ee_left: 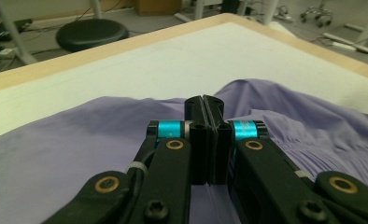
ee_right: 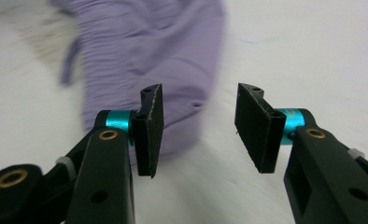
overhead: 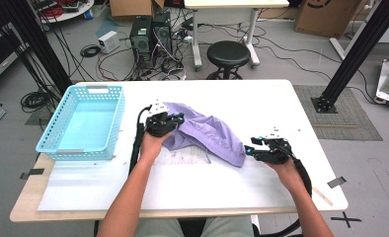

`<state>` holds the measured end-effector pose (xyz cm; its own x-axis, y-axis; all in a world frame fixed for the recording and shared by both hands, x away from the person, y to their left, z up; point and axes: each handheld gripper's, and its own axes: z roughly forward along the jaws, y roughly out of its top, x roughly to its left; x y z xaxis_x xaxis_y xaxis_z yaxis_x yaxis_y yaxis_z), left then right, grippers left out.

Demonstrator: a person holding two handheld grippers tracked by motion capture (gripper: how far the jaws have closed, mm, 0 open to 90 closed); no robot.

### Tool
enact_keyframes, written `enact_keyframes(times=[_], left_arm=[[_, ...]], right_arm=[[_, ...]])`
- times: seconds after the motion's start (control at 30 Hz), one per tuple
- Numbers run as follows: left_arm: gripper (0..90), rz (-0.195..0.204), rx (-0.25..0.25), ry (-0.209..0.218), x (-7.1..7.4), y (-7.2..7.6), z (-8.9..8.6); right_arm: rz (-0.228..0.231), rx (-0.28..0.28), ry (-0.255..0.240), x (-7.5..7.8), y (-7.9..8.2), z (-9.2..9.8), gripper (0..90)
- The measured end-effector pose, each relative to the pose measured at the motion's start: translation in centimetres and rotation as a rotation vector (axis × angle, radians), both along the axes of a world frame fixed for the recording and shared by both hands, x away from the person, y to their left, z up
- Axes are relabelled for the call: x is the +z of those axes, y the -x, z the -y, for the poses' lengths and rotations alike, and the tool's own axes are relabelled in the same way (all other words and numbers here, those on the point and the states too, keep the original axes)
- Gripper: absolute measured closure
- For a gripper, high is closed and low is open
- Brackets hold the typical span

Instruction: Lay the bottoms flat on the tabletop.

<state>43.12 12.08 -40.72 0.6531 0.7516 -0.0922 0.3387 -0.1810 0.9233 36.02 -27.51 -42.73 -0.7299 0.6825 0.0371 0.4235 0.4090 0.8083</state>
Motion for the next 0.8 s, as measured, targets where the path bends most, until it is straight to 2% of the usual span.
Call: enact_keyframes(times=[0.17,0.27,0.4,0.43,0.53,0.6,0.63,0.73,0.8], left_arm=[[88.9,-0.037,0.087,-0.003,-0.9,-1.3,-1.6],[88.9,-0.043,0.105,-0.019,-1.3,-1.5,-2.3],[88.9,-0.035,0.120,-0.007,-1.1,-1.4,-3.1],[88.9,-0.032,0.121,-0.009,-1.0,-1.3,-3.2],[88.9,-0.026,0.115,-0.008,-0.8,-1.0,-3.5],[88.9,-0.024,0.112,-0.003,-0.8,-0.9,-3.6],[88.8,-0.025,0.114,-0.002,-0.9,-0.8,-3.7],[88.8,-0.026,0.109,0.004,-1.1,-0.7,-4.1],[88.8,-0.028,0.108,0.003,-1.2,-0.7,-4.2]], right_arm=[[-0.014,0.151,0.021,-0.7,0.0,-2.6,52.4],[-0.005,0.221,0.026,-0.7,0.1,-4.1,51.6],[0.013,0.296,0.035,-0.6,0.1,-6.0,50.7],[0.014,0.310,0.053,-0.8,0.1,-6.5,48.9],[-0.001,0.331,0.091,-1.5,0.0,-7.5,48.3],[-0.001,0.323,0.129,-1.9,-0.2,-7.9,52.2],[-0.009,0.325,0.139,-2.1,-0.2,-8.1,54.7],[-0.030,0.312,0.133,-1.9,-0.6,-8.0,73.1],[-0.037,0.329,0.144,-1.7,-0.8,-8.2,76.6]])
